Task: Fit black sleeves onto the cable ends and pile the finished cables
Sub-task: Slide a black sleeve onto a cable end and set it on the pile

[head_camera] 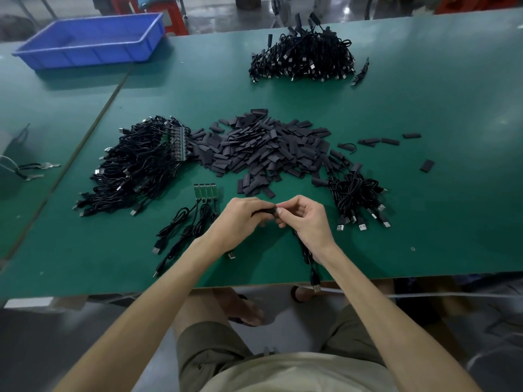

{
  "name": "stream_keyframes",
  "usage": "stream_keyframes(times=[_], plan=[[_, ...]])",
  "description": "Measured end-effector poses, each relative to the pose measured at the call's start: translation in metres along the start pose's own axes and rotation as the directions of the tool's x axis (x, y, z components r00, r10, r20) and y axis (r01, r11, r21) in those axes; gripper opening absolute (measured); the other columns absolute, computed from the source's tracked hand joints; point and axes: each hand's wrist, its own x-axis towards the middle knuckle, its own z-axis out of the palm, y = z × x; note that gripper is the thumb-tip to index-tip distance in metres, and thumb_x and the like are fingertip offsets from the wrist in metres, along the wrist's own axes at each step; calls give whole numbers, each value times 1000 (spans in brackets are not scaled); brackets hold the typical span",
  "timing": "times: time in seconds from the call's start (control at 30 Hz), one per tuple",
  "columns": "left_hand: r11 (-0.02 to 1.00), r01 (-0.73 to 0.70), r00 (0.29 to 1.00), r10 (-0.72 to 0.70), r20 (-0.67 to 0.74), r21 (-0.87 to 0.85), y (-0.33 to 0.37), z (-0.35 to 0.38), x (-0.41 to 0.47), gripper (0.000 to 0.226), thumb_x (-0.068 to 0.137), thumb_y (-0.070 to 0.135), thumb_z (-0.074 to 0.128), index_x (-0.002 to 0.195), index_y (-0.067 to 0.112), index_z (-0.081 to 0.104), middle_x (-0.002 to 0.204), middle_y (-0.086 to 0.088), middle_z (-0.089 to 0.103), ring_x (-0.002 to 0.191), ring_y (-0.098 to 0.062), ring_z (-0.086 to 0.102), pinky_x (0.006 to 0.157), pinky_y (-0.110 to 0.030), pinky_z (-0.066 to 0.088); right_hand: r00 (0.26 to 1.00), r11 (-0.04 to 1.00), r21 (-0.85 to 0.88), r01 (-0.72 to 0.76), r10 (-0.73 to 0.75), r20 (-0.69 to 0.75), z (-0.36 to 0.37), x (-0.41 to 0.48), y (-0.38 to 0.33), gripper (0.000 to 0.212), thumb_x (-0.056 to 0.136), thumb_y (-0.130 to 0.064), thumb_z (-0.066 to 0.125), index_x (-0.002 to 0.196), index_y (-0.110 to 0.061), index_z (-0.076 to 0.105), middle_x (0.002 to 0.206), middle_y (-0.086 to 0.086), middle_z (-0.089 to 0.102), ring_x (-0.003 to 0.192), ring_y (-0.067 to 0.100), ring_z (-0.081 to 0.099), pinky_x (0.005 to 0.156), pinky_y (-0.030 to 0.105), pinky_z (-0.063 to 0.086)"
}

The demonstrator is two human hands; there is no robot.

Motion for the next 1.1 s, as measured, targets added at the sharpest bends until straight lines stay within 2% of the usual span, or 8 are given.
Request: stream_keyframes(times=[0.1, 0.17, 0.27, 0.33, 0.4, 0.5, 0.7, 1.1], plan=[[990, 135, 986, -129, 107, -50, 1, -3, 4, 22, 94, 10, 68, 112, 17, 76, 73, 21, 70, 67, -2, 67, 65, -10, 47, 1000, 1000, -30, 6, -6, -2, 1, 0, 0, 3, 91, 0, 74, 92, -2, 72, 82, 15, 76, 73, 21, 72, 72, 29, 60], [989, 147, 979, -143, 148, -13, 1, -4, 6, 18, 94, 12, 67, 107, 21, 76, 74, 16, 69, 69, -3, 65, 65, -13, 46, 1000, 999, -32, 8, -8, -2, 0, 0, -1, 3, 91, 0, 74, 92, -3, 73, 81, 15, 76, 72, 21, 72, 72, 29, 60], [996, 71, 988, -79, 136, 62, 3, -5, 4, 15, 97, 12, 63, 108, 17, 73, 90, 8, 66, 76, -4, 60, 73, -26, 49, 1000, 1000, -26, 4, -5, -7, 1, -1, -1, 4, 91, 1, 74, 92, -3, 73, 79, 12, 76, 72, 21, 72, 71, 28, 60], [997, -11, 996, 4, 88, 82, 4, -4, 1, 18, 100, 8, 59, 111, 11, 72, 99, 0, 65, 83, -10, 62, 78, -28, 51, 1000, 1000, -7, -2, 2, -16, 2, -1, -1, 3, 91, 0, 75, 93, -2, 73, 79, 11, 77, 72, 20, 73, 70, 25, 59], [995, -60, 998, 56, 43, 81, 6, -4, -2, 19, 100, 3, 59, 112, 8, 73, 102, -3, 65, 85, -15, 63, 79, -23, 51, 1000, 1000, 15, -10, 10, -27, 2, -1, -1, 3, 91, -1, 75, 94, -2, 73, 78, 10, 77, 71, 19, 73, 70, 23, 58], [995, -80, 997, 81, -16, 61, 7, -2, -4, 23, 96, -3, 62, 116, 4, 73, 106, -5, 66, 86, -11, 63, 83, -7, 45, 999, 999, 31, -21, 22, -32, 1, 0, -1, 3, 91, -3, 75, 95, -4, 74, 79, 10, 77, 71, 18, 73, 70, 23, 58], [986, -126, 989, 133, -58, 108, 7, -1, -8, 23, 96, 7, 66, 118, 5, 73, 105, -7, 68, 90, -21, 66, 85, -34, 55, 999, 999, 19, -30, 31, -22, 1, 1, 1, 3, 91, -5, 76, 94, -5, 75, 80, 11, 78, 72, 19, 74, 70, 23, 59], [947, -226, 971, 238, -27, 227, 12, -1, -8, 22, 94, 2, 67, 114, -3, 71, 96, -14, 67, 82, -28, 65, 77, -35, 57, 999, 998, 37, -43, 43, 0, 0, 0, -2, 4, 93, -3, 74, 96, -3, 75, 84, 12, 79, 73, 19, 74, 69, 24, 59]])
